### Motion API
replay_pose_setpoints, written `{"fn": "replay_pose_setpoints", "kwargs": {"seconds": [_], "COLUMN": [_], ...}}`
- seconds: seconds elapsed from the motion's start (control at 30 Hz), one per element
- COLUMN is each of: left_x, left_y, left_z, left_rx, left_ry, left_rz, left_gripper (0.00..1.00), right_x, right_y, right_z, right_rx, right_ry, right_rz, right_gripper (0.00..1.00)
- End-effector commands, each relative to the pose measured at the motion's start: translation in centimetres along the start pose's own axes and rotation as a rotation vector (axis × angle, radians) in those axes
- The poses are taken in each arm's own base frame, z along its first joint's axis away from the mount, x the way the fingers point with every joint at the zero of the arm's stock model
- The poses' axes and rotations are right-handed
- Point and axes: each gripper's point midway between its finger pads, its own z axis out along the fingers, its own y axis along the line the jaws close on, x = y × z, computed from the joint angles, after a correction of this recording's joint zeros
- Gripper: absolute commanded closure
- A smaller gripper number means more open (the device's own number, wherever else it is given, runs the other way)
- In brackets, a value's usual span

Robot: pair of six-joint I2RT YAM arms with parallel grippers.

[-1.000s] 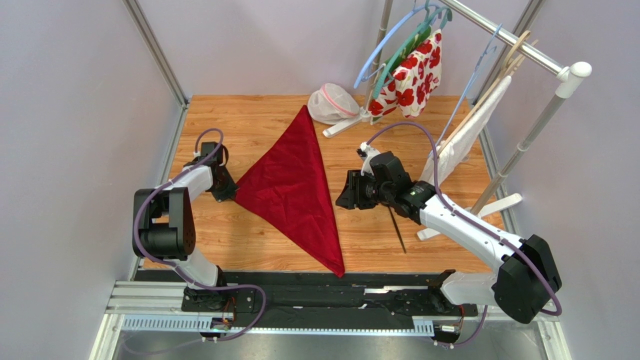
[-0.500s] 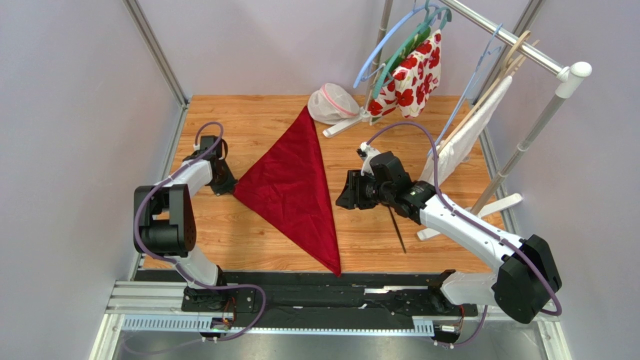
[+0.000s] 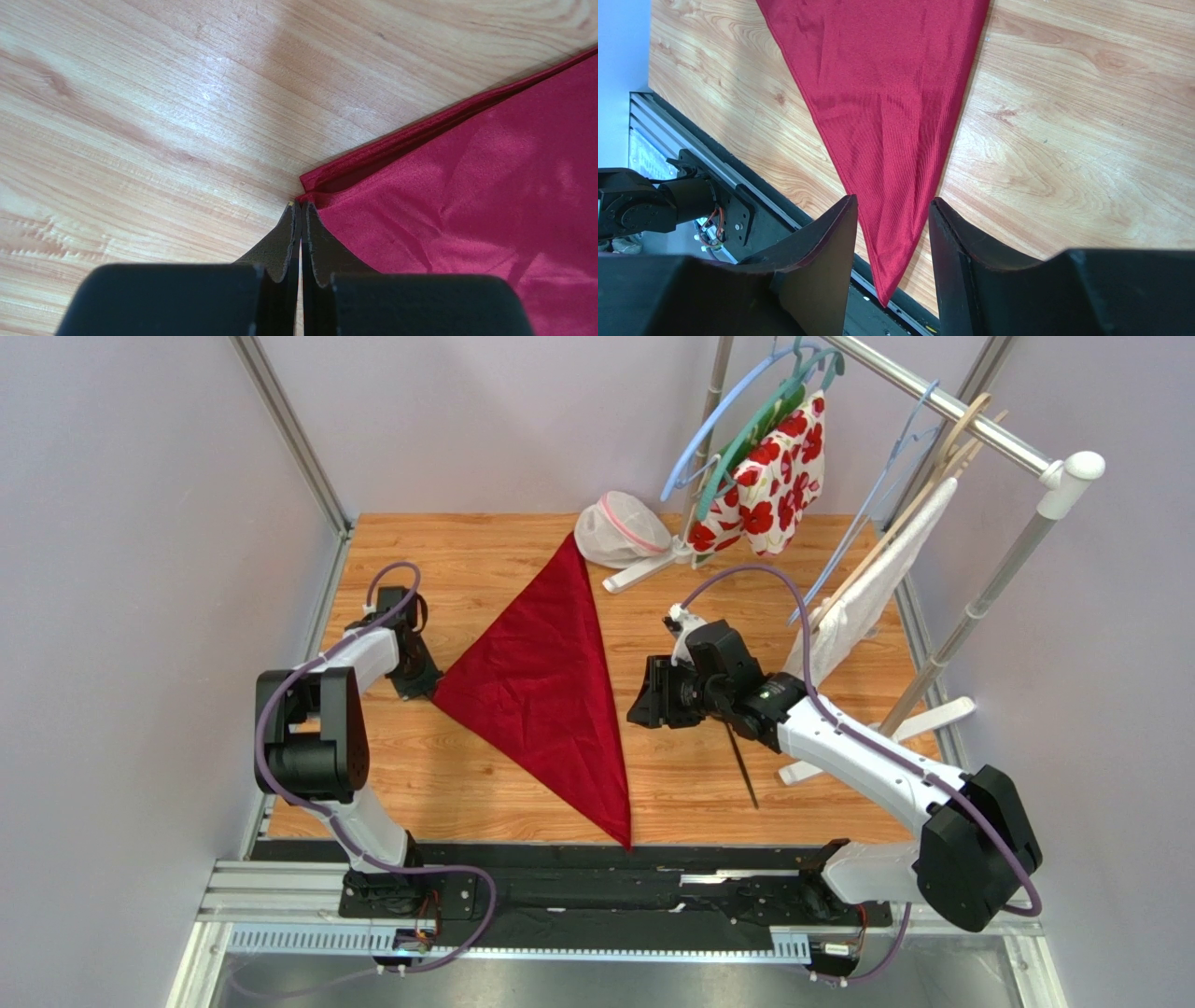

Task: Fold the napkin, place the utensils inside, and roll it up
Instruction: Grab a utensil with the right arm

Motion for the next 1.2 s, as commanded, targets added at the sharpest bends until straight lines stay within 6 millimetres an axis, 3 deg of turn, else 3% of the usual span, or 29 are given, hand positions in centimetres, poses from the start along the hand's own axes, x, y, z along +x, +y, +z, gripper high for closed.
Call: {"fn": "replay_pose_setpoints", "kwargs": {"seconds": [0.0,0.17,0.33,0.5,0.6,0.63,0.7,0.73,0.83,1.0,1.17], "left_x": [-1.3,-1.6,-1.9,-1.9,-2.2,-2.3,-2.5,-2.9,-3.6,-5.0,-7.7], "left_y": [0.0,0.1,0.2,0.3,0.3,0.2,0.1,-0.1,-0.2,-1.0,-2.6], "left_z": [0.0,0.1,0.2,0.2,-0.3,-0.6,-1.0,-1.5,-3.0,-6.6,-12.9], "left_rx": [-0.005,-0.012,-0.012,-0.018,-0.015,-0.012,-0.005,0.002,0.011,0.064,0.175], "left_ry": [-0.022,-0.027,-0.024,-0.018,-0.030,-0.039,-0.043,-0.053,-0.072,-0.122,-0.235], "left_rz": [0.013,0.012,0.011,0.013,0.012,0.009,0.009,0.009,0.008,0.029,0.072], "left_gripper": [1.00,1.00,1.00,1.00,0.89,0.79,0.68,0.56,0.39,0.36,0.35], "right_x": [0.6,1.0,0.3,2.0,3.1,3.5,3.5,3.6,3.8,4.9,5.8], "right_y": [-1.2,-3.3,-7.3,-11.4,-13.9,-14.5,-15.7,-16.2,-17.2,-17.8,-18.4], "right_z": [0.4,-0.4,-2.7,-4.5,-5.5,-5.7,-6.1,-6.3,-6.3,-5.6,-4.0], "right_rx": [0.044,0.146,0.390,0.589,0.679,0.696,0.718,0.730,0.755,0.742,0.710], "right_ry": [0.004,0.010,-0.043,-0.017,0.011,0.020,0.020,0.024,0.047,0.106,0.161], "right_rz": [-0.006,-0.028,-0.049,-0.009,0.055,0.067,0.101,0.117,0.128,0.115,0.081], "right_gripper": [0.54,0.51,0.46,0.44,0.45,0.45,0.45,0.45,0.45,0.48,0.53]}}
